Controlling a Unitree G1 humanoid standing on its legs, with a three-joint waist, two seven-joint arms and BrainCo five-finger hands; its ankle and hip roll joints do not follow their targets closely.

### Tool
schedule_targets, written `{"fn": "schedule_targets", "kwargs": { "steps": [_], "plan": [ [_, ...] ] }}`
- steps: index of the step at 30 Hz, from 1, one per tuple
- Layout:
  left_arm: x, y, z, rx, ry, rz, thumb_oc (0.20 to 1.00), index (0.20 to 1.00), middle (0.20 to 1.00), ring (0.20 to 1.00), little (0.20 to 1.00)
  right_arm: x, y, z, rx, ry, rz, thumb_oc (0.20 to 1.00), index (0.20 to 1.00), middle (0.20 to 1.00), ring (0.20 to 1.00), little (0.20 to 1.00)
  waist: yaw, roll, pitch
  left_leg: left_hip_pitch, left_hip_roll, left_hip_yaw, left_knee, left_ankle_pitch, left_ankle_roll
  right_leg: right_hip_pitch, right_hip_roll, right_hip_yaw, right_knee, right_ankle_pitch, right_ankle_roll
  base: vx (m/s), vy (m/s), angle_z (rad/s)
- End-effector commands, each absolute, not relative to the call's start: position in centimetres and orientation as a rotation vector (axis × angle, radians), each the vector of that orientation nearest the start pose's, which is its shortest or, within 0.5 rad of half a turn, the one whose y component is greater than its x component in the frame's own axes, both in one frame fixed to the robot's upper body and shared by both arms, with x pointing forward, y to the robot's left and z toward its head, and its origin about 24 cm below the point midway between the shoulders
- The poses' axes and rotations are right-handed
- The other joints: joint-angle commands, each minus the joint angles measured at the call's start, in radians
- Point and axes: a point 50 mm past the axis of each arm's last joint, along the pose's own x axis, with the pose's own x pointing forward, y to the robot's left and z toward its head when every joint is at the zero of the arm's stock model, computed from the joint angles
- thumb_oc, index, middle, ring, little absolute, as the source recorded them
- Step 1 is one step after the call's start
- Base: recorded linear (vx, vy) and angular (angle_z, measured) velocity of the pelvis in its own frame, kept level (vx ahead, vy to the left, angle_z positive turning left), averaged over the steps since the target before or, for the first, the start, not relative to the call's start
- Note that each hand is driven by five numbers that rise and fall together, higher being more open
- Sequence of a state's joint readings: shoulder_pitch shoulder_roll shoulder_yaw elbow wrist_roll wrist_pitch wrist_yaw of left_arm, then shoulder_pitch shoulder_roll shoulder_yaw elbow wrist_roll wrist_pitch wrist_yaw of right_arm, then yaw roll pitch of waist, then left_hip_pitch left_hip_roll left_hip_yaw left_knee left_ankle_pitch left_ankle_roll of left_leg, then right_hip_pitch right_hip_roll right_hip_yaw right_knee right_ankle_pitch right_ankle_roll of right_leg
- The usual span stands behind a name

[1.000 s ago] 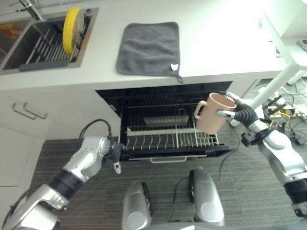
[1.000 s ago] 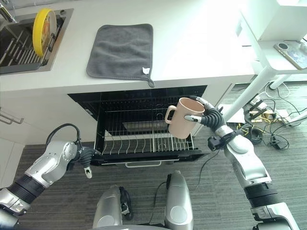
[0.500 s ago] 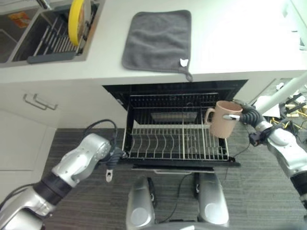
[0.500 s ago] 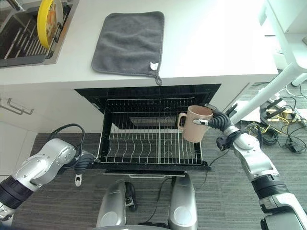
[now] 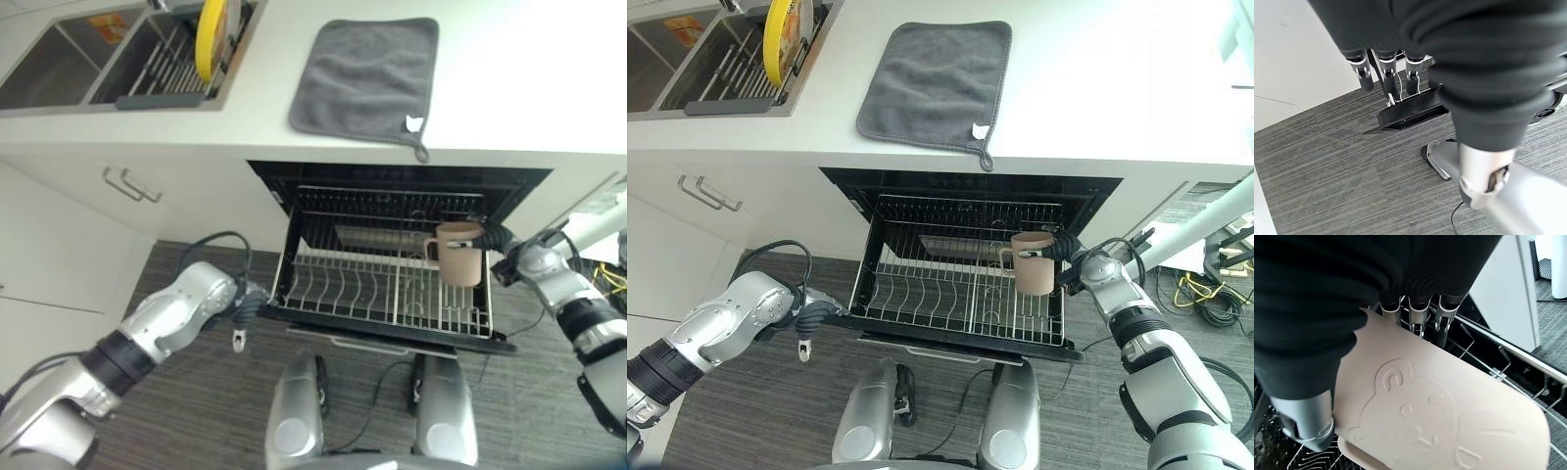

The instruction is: Place the dishes in the dishwasher.

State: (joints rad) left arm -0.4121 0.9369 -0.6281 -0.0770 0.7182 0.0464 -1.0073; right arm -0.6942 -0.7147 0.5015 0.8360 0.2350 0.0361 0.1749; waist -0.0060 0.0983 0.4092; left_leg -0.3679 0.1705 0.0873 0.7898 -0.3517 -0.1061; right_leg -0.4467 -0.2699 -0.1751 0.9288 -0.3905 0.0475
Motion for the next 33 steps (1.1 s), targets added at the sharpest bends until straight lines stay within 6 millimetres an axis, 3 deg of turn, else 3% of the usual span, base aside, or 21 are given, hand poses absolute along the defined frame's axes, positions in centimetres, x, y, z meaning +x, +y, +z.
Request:
{"fn": "schedule_targets", "kwargs": {
  "steps": [1, 3, 4, 5, 14, 20, 25, 28, 31, 33],
  "plan": [
    [20.7, 20.4, 2.0, 1.547, 0.779, -1.466, 1.000, 1.000, 1.000, 1.000, 1.000, 35.4, -27.8, 8.8, -0.611, 0.288, 0.082, 0.200, 0.200, 0.200, 0.200, 0.200, 0.041, -0.023, -0.014, -0.061, -0.023, -0.039, 0.020, 0.035, 0.059, 0.031, 0.003, 0.019, -0.054, 0.046, 0.014, 0.05, 0.035, 0.01],
    [20.8, 20.5, 1.8, 1.553, 0.769, -1.449, 1.000, 1.000, 1.000, 1.000, 1.000, 35.5, -27.9, 8.4, -0.609, 0.317, 0.061, 0.203, 0.203, 0.203, 0.203, 0.203, 0.044, -0.019, -0.012, -0.065, -0.025, -0.040, 0.025, 0.034, 0.061, 0.027, 0.002, 0.020, -0.048, 0.044, 0.013, 0.00, 0.000, 0.00],
    [20.8, 20.5, 1.8, 1.553, 0.769, -1.450, 1.000, 1.000, 1.000, 1.000, 1.000, 35.5, -27.9, 8.3, -0.612, 0.320, 0.055, 0.573, 0.573, 0.573, 0.573, 0.573, 0.044, -0.019, -0.013, -0.065, -0.026, -0.040, 0.024, 0.034, 0.061, 0.027, 0.003, 0.020, -0.047, 0.043, 0.013, 0.00, 0.000, 0.00],
    [20.8, 20.5, 1.7, 1.546, 0.772, -1.454, 1.000, 1.000, 1.000, 1.000, 1.000, 35.5, -27.9, 8.2, -0.614, 0.327, 0.049, 1.000, 1.000, 1.000, 1.000, 1.000, 0.044, -0.019, -0.013, -0.064, -0.026, -0.040, 0.024, 0.034, 0.061, 0.027, 0.003, 0.021, -0.046, 0.042, 0.013, 0.00, 0.000, 0.00],
    [20.5, 20.4, 1.1, 1.552, 0.778, -1.440, 1.000, 1.000, 1.000, 1.000, 1.000, 35.6, -29.4, 9.1, -0.651, 0.338, -0.099, 1.000, 1.000, 1.000, 1.000, 1.000, 0.040, -0.024, -0.009, -0.063, -0.021, -0.037, 0.034, 0.030, 0.066, 0.031, 0.011, 0.022, -0.038, 0.037, 0.007, 0.00, 0.000, 0.00],
    [20.5, 21.0, 1.2, 1.540, 0.770, -1.350, 1.000, 1.000, 1.000, 1.000, 1.000, 35.4, -30.0, 11.0, -0.603, 0.251, -0.170, 1.000, 1.000, 1.000, 1.000, 1.000, 0.029, -0.031, -0.013, -0.053, -0.014, -0.032, 0.030, 0.032, 0.070, 0.042, 0.022, 0.025, -0.045, 0.038, 0.001, 0.04, -0.007, -0.02],
    [20.8, 21.6, 2.6, 1.409, 0.610, -1.071, 1.000, 1.000, 1.000, 1.000, 1.000, 33.6, -29.4, 12.3, -0.453, 0.100, -0.158, 1.000, 1.000, 1.000, 1.000, 1.000, 0.017, -0.035, -0.016, -0.036, -0.007, -0.023, 0.021, 0.038, 0.080, 0.056, 0.031, 0.028, -0.048, 0.038, -0.005, 0.09, 0.007, -0.04],
    [21.0, 23.1, 4.8, 1.345, 0.455, -0.844, 1.000, 1.000, 1.000, 1.000, 1.000, 31.4, -28.2, 13.1, -0.396, -0.017, -0.143, 1.000, 1.000, 1.000, 1.000, 1.000, 0.005, -0.035, -0.012, -0.024, -0.006, -0.020, 0.015, 0.040, 0.083, 0.070, 0.036, 0.034, -0.050, 0.035, -0.004, 0.10, 0.015, -0.03],
    [22.2, 23.9, 10.6, 1.083, 0.107, -0.547, 1.000, 1.000, 1.000, 1.000, 1.000, 28.5, -27.4, 14.0, -0.330, -0.127, -0.127, 1.000, 1.000, 1.000, 1.000, 1.000, -0.005, -0.044, -0.011, -0.005, -0.010, -0.017, -0.014, 0.056, 0.094, 0.077, 0.036, 0.039, -0.062, 0.046, -0.002, 0.07, 0.001, 0.00],
    [22.4, 24.5, 13.0, 0.901, -0.052, -0.405, 1.000, 1.000, 1.000, 1.000, 1.000, 26.9, -27.3, 13.7, -0.301, -0.168, -0.123, 1.000, 1.000, 1.000, 1.000, 1.000, -0.008, -0.051, -0.015, 0.001, -0.013, -0.018, -0.030, 0.064, 0.096, 0.084, 0.039, 0.038, -0.074, 0.052, -0.002, 0.07, -0.029, 0.07]
  ]
}}
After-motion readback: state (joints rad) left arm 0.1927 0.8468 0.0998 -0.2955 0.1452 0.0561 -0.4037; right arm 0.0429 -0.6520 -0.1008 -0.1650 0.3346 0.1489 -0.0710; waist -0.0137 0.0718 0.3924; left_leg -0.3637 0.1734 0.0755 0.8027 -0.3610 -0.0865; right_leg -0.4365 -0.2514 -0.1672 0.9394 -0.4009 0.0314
